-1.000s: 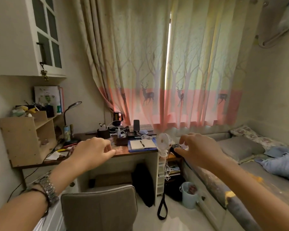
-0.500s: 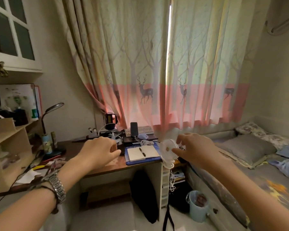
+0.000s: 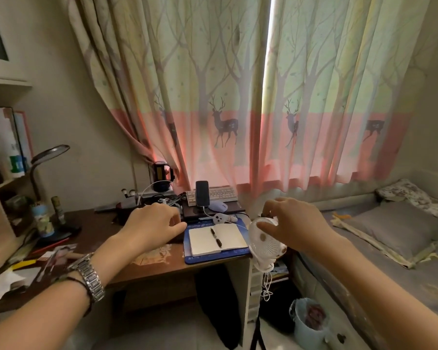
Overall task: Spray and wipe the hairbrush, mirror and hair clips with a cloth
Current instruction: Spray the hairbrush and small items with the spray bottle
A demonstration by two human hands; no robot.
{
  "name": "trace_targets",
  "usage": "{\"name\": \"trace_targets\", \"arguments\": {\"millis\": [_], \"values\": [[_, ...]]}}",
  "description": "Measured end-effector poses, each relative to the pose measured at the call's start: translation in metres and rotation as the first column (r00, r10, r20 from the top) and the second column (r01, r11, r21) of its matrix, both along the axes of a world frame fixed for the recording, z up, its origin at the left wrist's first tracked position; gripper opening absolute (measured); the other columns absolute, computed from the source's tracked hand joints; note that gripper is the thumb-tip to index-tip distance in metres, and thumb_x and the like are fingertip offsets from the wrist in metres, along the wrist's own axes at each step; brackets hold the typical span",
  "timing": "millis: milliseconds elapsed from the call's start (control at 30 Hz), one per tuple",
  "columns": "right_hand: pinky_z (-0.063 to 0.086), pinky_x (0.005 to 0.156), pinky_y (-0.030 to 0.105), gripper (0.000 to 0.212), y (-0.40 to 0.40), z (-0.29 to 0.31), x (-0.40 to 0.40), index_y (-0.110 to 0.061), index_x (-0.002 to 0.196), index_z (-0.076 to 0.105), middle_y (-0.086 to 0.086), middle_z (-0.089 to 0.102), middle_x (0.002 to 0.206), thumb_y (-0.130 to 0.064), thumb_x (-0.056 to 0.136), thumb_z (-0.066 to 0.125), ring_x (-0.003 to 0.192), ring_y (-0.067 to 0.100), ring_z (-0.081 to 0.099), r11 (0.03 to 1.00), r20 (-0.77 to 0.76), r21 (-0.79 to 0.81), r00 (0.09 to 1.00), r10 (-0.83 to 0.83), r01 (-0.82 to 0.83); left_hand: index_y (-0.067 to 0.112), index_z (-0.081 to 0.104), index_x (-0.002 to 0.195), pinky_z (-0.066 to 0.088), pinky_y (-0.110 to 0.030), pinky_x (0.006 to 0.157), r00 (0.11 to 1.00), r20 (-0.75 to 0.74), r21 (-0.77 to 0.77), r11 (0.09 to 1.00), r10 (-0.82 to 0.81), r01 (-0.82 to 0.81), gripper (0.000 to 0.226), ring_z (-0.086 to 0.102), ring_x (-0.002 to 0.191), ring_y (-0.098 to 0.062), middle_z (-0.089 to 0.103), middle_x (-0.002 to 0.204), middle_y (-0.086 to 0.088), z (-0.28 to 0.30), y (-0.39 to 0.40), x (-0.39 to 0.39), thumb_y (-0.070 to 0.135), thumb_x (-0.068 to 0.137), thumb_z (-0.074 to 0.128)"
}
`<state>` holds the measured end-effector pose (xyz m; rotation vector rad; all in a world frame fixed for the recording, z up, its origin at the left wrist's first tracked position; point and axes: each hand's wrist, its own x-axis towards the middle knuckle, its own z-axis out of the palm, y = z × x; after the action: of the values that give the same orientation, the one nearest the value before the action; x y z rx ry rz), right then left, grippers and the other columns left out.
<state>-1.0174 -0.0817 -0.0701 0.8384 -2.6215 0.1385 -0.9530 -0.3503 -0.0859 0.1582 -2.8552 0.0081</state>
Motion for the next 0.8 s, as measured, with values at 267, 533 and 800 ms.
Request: {"name": "trace_targets", "arguments": {"millis": [267,533,800], "values": [[0.041,0.075,0.026,0.034,-0.008,-0.012,-0.14,-0.026,0.112,0.058,-0.007,0.063,0.108,-0.051,0.09,0.051,0.09,0.013,0.056,0.978,-0.019,0.032,0.978,0.209,-0.208,0.03,0.063,0.1,0.053,-0.034,0.077,0.982,0.003,0.069,0.98,0.187,-0.187,0.031,0.061,0.09,-0.012,0.066,0.1,0.008,-0.027,0.014,-0.106,0.054,0.09,0.048],[0.04,0.081,0.029,0.037,-0.026,-0.025,-0.228,-0.024,0.118,0.055,-0.005,0.062,0.113,-0.049,0.092,0.049,0.104,0.017,0.056,0.926,0.026,0.012,0.926,0.377,-0.377,0.032,0.062,0.097,0.041,-0.025,0.063,0.936,0.053,0.097,0.931,0.348,-0.352,0.027,0.056,0.082,-0.007,0.062,0.093,0.012,-0.035,0.018,-0.152,0.055,0.09,0.048],[0.046,0.081,0.032,0.036,-0.084,-0.052,-0.264,-0.025,0.116,0.055,-0.003,0.061,0.109,-0.05,0.091,0.048,0.101,0.018,0.056,0.873,0.119,0.012,0.868,0.482,-0.487,0.031,0.061,0.099,0.038,-0.025,0.065,0.875,0.098,0.013,0.878,0.475,-0.478,0.028,0.052,0.085,-0.008,0.062,0.098,0.01,-0.04,-0.014,-0.155,0.053,0.092,0.046]]}}
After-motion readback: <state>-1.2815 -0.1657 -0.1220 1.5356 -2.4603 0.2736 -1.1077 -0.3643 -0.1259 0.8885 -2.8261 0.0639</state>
